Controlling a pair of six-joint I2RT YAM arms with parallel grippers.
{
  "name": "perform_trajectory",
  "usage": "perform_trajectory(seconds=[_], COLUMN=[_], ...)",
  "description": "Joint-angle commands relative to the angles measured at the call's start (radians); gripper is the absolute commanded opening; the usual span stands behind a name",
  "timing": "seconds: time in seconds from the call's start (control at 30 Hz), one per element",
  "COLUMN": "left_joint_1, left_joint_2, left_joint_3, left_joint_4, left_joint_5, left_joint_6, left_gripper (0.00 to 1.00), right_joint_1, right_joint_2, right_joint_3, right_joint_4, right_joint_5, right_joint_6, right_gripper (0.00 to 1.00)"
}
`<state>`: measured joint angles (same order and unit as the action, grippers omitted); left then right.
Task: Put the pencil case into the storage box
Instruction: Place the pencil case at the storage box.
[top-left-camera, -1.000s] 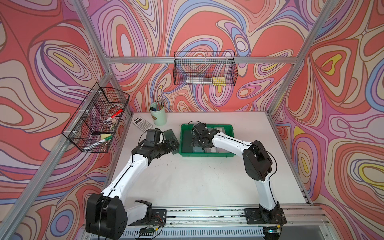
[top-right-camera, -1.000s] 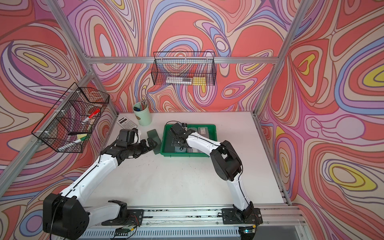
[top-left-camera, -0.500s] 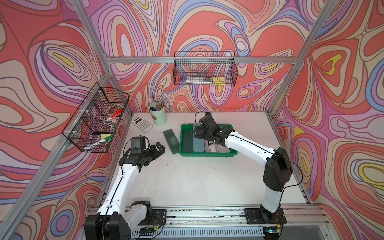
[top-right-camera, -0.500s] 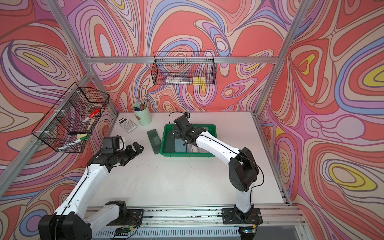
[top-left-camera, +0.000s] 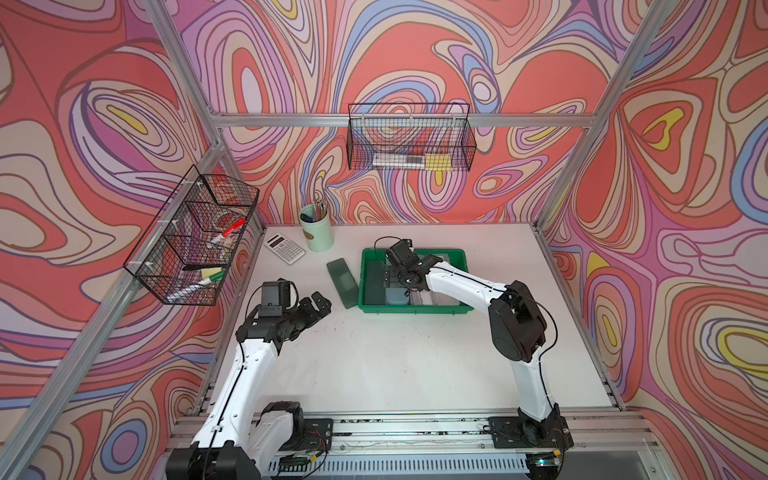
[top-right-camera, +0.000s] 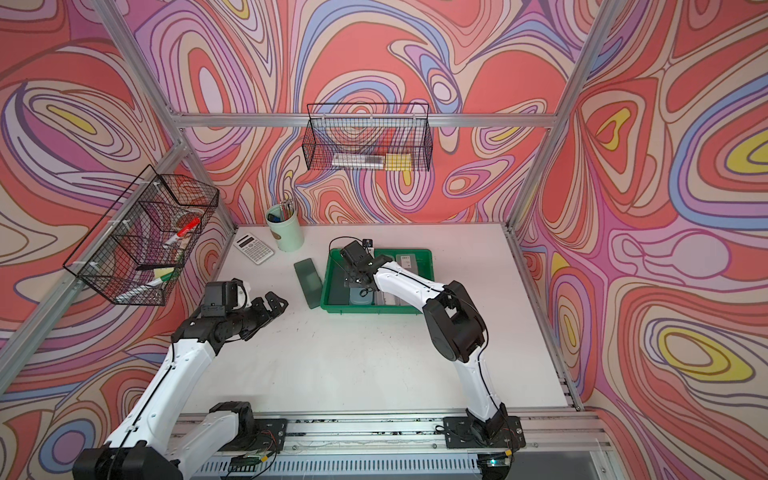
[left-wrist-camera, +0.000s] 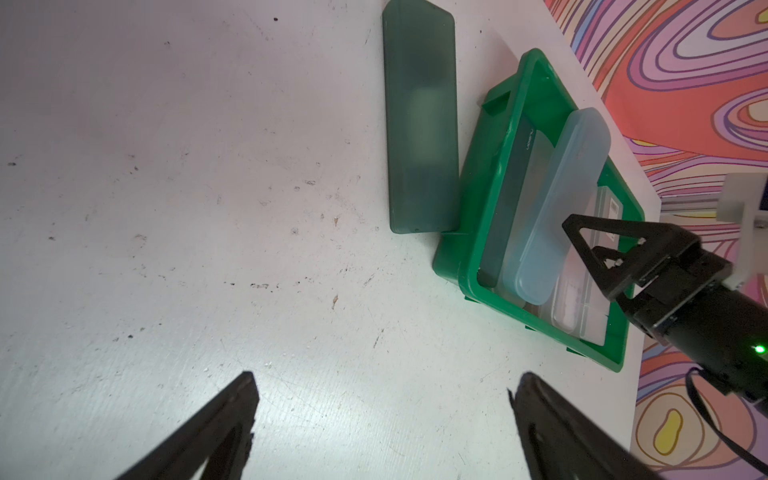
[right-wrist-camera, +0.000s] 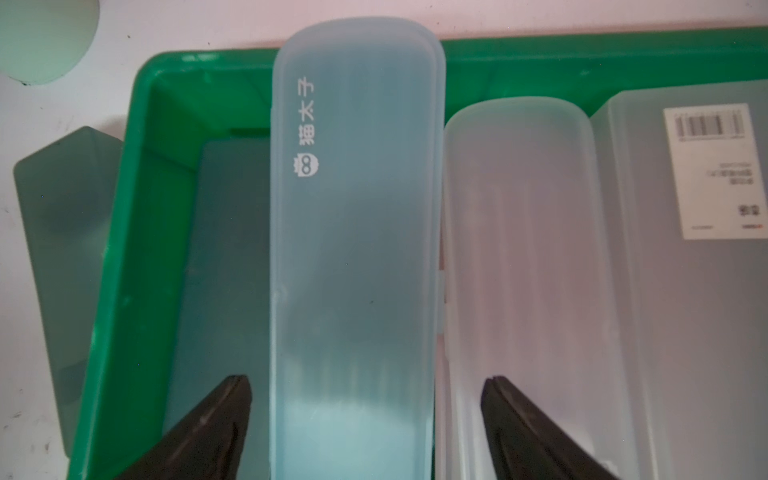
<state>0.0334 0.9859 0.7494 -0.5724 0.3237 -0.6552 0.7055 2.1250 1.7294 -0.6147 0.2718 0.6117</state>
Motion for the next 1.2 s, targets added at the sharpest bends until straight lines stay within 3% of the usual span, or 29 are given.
perform_trajectory(seconds=[0.0,0.63,1.0,1.17], left_joint_1=[0.007,0.006,0.006,0.006], left_joint_2=[-0.002,0.026,0.016,0.051], left_joint_3=[-0.014,-0.030,-0.023,-0.010], left_joint_4=[-0.016,0.023,0.023,0.079], left_joint_5=[0.025,0.061,0.062,0.110], left_joint_6=[-0.006,-0.004,-0.003,-0.023], left_gripper=[0.99,1.00,0.99,0.99], right_joint_1=[0.003,0.059,0.065,0.066], right_joint_2=[0.028,0.099,0.000,-0.122], right_joint_3=[0.001,0.032,0.029,-0.048], right_joint_4=[-0.002,-0.039,-0.053,0.089], right_joint_5=[0.021,0.044,0.109,0.052], right_joint_6=[0.002,0.040,0.017,-0.037], right_gripper=[0.89,0.80,0.88,0.88])
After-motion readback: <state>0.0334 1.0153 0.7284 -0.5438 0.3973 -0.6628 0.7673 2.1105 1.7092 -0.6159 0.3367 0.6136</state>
